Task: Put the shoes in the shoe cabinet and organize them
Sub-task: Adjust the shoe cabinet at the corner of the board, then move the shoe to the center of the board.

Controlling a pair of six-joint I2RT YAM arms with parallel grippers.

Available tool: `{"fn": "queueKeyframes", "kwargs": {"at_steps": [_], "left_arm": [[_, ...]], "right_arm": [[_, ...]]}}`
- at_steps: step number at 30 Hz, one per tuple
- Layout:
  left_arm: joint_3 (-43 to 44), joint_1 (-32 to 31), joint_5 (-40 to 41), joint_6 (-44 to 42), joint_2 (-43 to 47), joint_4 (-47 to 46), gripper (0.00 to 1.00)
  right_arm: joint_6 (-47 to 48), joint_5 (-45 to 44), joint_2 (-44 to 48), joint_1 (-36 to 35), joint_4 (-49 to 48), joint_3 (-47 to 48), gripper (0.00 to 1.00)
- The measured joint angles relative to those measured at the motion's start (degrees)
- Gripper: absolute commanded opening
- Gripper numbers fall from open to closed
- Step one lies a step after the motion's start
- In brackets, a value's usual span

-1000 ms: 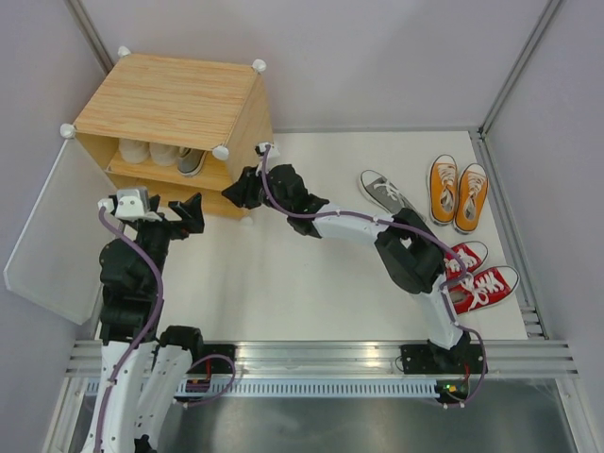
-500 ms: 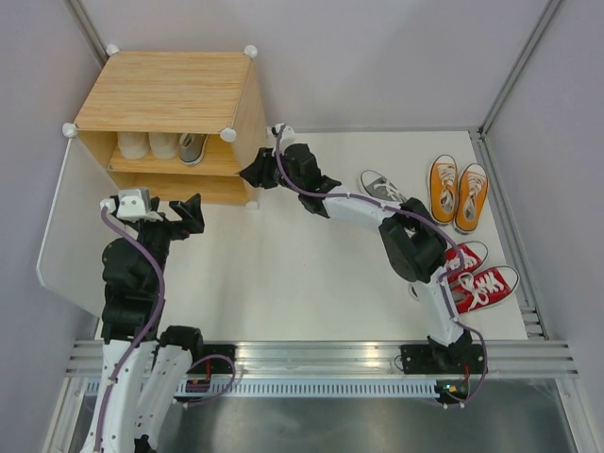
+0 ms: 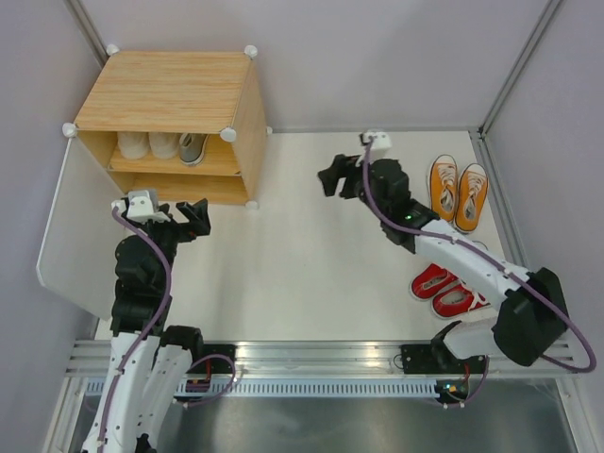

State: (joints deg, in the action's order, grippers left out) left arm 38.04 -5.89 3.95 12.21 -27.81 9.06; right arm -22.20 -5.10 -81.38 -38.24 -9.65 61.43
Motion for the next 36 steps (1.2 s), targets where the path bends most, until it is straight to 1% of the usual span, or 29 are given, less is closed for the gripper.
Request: {"fn": "queueKeyframes", "kwargs": {"at_steps": [2,4,6,8,12,18,21,23,24,26,27,28,29,30,32,33,34,36], "left_arm": [[0.0,0.0,0.0,0.42,0.09,-0.2,1.0],[0.0,0.0,-0.09,0.66,0.17,-0.44,1.0],[0.0,0.0,-0.33,0.9,0.13,-0.5,1.0],[0.0,0.0,-1.07,1.14,0.04,-0.61,1.0],[0.0,0.0,-1.64,1.62,-0.17,-0.61,1.0],[0.0,0.0,-1.79,1.68,-0.39,-0.63,1.0],[0.0,0.0,-2.51,1.68,-0.39,-0.63,1.0],[0.0,-0.07,-2.64,1.68,-0.39,-0.63,1.0],[0.0,-0.11,-2.67,1.68,-0.39,-0.63,1.0],[0.0,-0.15,-2.75,1.68,-0.37,-0.63,1.0],[0.0,-0.17,-2.78,1.7,-0.37,-0.63,1.0],[0.0,-0.24,-2.8,1.7,-0.35,-0.63,1.0],[0.0,-0.28,-2.8,1.7,-0.31,-0.63,1.0],[0.0,-0.33,-2.82,1.7,-0.26,-0.63,1.0],[0.0,-0.35,-2.82,1.68,-0.24,-0.66,1.0],[0.0,-0.35,-2.84,1.68,-0.24,-0.63,1.0],[0.0,-0.35,-2.84,1.7,-0.24,-0.66,1.0],[0.0,-0.35,-2.84,1.7,-0.2,-0.66,1.0]], "right_arm": [[0.92,-4.57,3.58,5.27,2.1,-2.27,0.84],[1.68,-8.59,4.63,11.91,4.85,-4.09,0.85],[2.54,-11.96,3.39,17.57,7.8,-5.53,0.85],[3.19,-14.4,0.5,20.81,10.58,-5.97,0.85],[4.26,-15.61,-6.47,23.06,11.98,-5.97,0.84],[5.86,-15.32,-12.76,25.51,11.98,-5.42,0.84],[7.04,-14.97,-16.06,26.25,10.47,-4.48,0.82],[7.78,-14.03,-17.03,26.51,9.55,-4.5,0.77],[8.31,-12.85,-17.27,26.56,8.87,-4.5,0.75],[8.98,-10.56,-17.33,26.58,7.72,-4.5,0.62],[9.16,-9.27,-17.33,26.58,7.17,-4.5,0.55],[9.22,-7.85,-17.33,26.58,6.58,-4.63,0.44],[9.4,-6.51,-17.29,26.53,5.88,-4.94,0.39],[9.33,-5.22,-17.25,26.51,5.42,-5.38,0.28],[9.22,-3.45,-17.0,26.51,5.16,-6.19,0.15],[9.09,-2.82,-16.79,26.67,5.09,-6.49,0.1],[9.09,-2.45,-16.57,26.82,5.11,-6.64,0.01],[8.74,-1.79,-16.02,26.97,5.64,-6.73,0.01]]}}
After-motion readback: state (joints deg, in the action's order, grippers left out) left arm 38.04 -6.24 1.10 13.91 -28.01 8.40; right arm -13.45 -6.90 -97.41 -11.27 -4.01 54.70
